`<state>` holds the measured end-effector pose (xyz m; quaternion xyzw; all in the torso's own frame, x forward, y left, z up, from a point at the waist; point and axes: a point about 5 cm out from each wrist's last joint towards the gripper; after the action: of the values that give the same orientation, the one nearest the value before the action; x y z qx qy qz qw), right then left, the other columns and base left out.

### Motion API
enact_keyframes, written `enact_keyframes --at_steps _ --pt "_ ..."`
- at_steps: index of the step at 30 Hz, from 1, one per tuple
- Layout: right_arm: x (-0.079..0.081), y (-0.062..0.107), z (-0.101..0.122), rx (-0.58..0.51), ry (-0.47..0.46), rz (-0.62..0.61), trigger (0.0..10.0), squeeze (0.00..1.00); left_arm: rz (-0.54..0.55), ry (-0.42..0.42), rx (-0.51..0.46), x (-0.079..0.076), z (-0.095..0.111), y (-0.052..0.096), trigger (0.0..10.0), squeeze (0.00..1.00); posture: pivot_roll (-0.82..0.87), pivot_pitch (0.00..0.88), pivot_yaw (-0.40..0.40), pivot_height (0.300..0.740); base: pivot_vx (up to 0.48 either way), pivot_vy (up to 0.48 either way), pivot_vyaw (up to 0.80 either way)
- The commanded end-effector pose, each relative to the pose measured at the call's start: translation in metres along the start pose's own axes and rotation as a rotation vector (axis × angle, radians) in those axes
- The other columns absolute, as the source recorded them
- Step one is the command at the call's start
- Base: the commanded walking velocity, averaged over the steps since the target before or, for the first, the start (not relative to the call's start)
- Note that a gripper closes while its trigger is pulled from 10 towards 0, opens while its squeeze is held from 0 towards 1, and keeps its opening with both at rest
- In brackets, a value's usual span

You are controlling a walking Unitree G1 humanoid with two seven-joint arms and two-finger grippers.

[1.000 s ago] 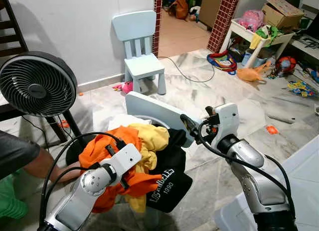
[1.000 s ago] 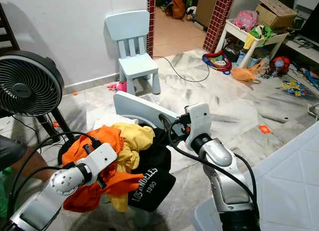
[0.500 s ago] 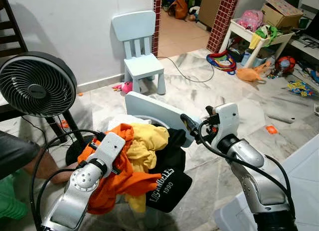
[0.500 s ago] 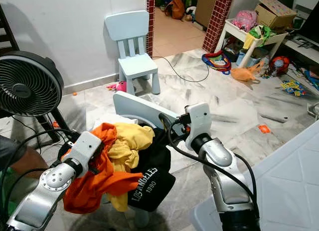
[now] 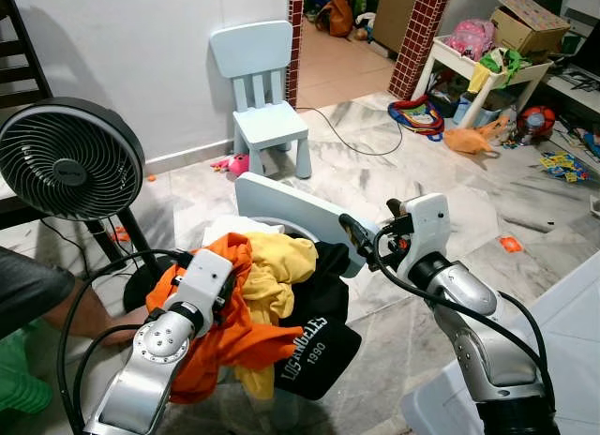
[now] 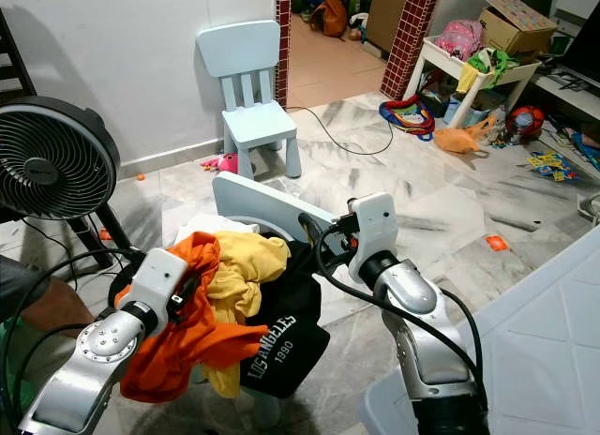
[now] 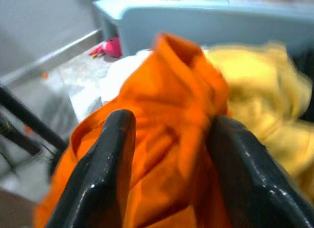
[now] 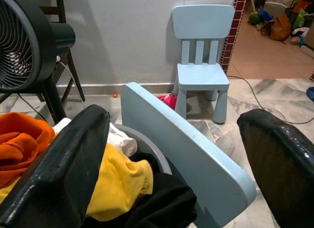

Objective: Hang hanger

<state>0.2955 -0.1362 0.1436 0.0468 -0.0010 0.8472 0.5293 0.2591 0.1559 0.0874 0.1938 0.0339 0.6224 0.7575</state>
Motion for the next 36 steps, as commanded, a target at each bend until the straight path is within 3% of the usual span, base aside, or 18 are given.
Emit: enact_keyframes --at_steps 1,7,12,15,21,24,27,33,34,35,36 --pt "-0.002 -0.001 0.001 -0.001 0.009 -0.005 10.0 0.0 0.05 0.063 -0.015 0.006 0.005 0.005 10.0 1.0 -0.09 0.079 -0.061 0.74 0.0 0.0 0.0" --pt "-0.001 -0.003 0.001 -0.004 0.007 -0.001 10.0 0.0 0.071 0.091 -0.014 0.004 0.005 0.011 10.0 1.0 -0.08 0.075 -0.064 0.74 0.0 0.0 0.0" --pt "0.0 -0.005 0.002 -0.007 0.007 0.002 10.0 0.0 0.167 0.128 -0.069 0.007 0.012 0.016 10.0 1.0 -0.07 0.075 -0.063 0.74 0.0 0.0 0.0" --pt "0.0 -0.004 0.001 -0.007 0.005 -0.001 10.0 0.0 0.255 0.229 -0.131 0.01 0.019 0.02 10.0 1.0 -0.07 0.075 -0.062 0.74 0.0 0.0 0.0" --pt "0.001 -0.003 0.0 -0.006 0.002 0.0 10.0 0.0 0.329 0.335 -0.177 0.013 0.021 0.022 10.0 1.0 -0.07 0.079 -0.063 0.74 0.0 0.0 0.0" --pt "0.0 -0.004 0.0 -0.007 0.003 0.0 10.0 0.0 0.369 0.464 -0.172 0.015 0.018 0.023 10.0 1.0 -0.07 0.079 -0.064 0.74 0.0 0.0 0.0" --pt "0.0 -0.004 0.0 -0.007 0.004 0.0 10.0 0.0 0.388 0.624 -0.144 0.016 0.013 0.018 10.0 1.0 -0.07 0.08 -0.066 0.74 0.0 0.0 0.0" --pt "0.0 -0.004 0.0 -0.005 0.005 0.002 10.0 0.0 0.363 0.755 -0.13 0.016 0.014 0.004 10.0 1.0 -0.08 0.081 -0.068 0.74 0.0 0.0 0.0" --pt "0.0 -0.004 0.0 -0.005 0.005 0.002 10.0 0.0 0.356 0.762 -0.13 0.016 0.014 0.002 10.0 0.87 -0.08 0.081 -0.068 0.74 0.0 0.0 0.0" --pt "0.0 -0.004 0.0 -0.005 0.006 0.001 10.0 0.0 0.349 0.772 -0.131 0.016 0.016 0.0 10.0 0.38 -0.09 0.081 -0.072 0.74 0.0 0.0 0.0" --pt "0.0 -0.003 0.001 -0.005 0.007 0.001 10.0 0.0 0.338 0.78 -0.132 0.016 0.018 -0.003 10.0 0.0 -0.09 0.081 -0.071 0.74 0.0 0.0 0.0"
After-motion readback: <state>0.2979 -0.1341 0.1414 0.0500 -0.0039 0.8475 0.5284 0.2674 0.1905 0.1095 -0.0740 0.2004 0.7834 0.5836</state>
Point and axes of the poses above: a point about 5 cm out from each wrist's last joint towards the gripper, its own y axis pointing back from the gripper into the wrist, its own z axis along the axis of the wrist's last joint, x = y × z, and after that the axes turned 5 degrees about -y, right-handed
